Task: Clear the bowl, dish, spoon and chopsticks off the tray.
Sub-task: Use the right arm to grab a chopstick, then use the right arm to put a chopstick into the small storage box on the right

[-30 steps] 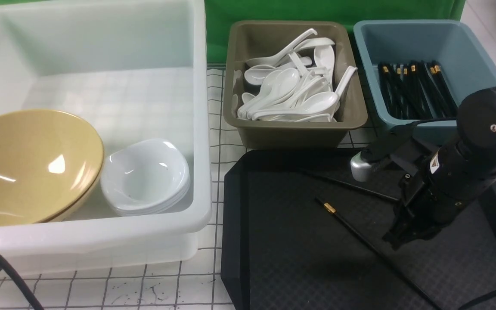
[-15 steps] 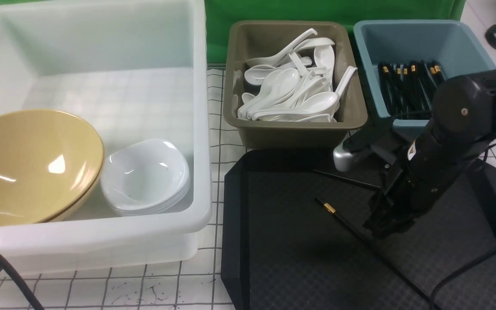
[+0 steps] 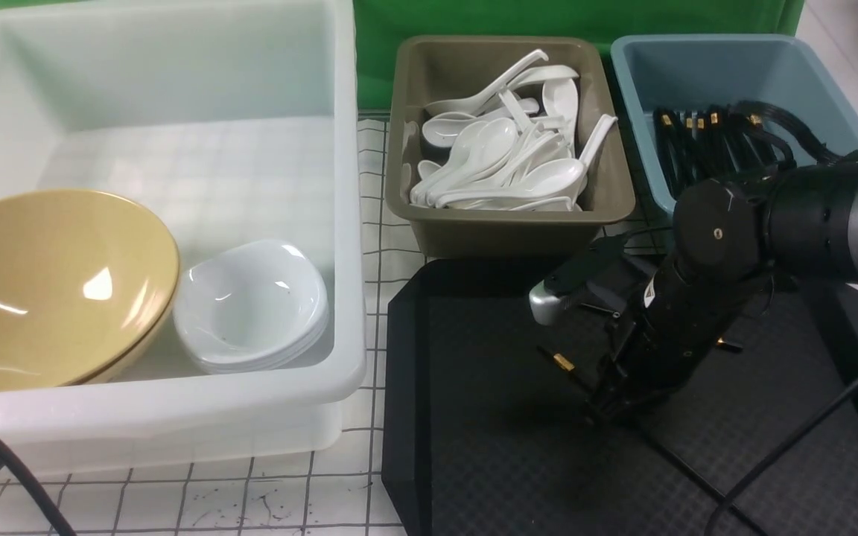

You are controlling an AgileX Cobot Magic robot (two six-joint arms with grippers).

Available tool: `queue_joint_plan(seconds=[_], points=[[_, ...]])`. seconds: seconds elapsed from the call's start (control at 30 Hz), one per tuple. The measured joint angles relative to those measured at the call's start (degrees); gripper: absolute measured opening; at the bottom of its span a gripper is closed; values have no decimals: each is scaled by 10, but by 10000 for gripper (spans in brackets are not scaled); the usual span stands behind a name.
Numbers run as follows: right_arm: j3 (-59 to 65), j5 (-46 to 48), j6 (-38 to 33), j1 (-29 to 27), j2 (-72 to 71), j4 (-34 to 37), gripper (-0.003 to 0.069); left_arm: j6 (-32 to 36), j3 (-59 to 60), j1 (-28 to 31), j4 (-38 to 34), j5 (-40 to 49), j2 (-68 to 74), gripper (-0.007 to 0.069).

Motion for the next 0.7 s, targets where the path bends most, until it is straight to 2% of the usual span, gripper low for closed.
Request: queue_joint_plan(seconds=[0.2, 0.3, 0.4, 0.53, 0.6, 0.7], points=[[6, -2, 0, 28, -85, 8, 78, 0, 0, 0, 0, 0, 0, -13], [1, -2, 0, 28, -150, 3, 78, 0, 0, 0, 1, 0, 0, -13], [-15, -42, 0, 13, -225, -29, 78, 0, 0, 0, 5, 0, 0, -13], [-47, -193, 0, -49, -266, -68, 78, 0, 0, 0, 8, 0, 0, -13], [-75, -285, 13, -101, -245, -76, 78, 0, 0, 0, 10, 0, 0, -13], [-126, -323, 36, -150, -189, -76, 78, 0, 0, 0, 11, 0, 0, -13]])
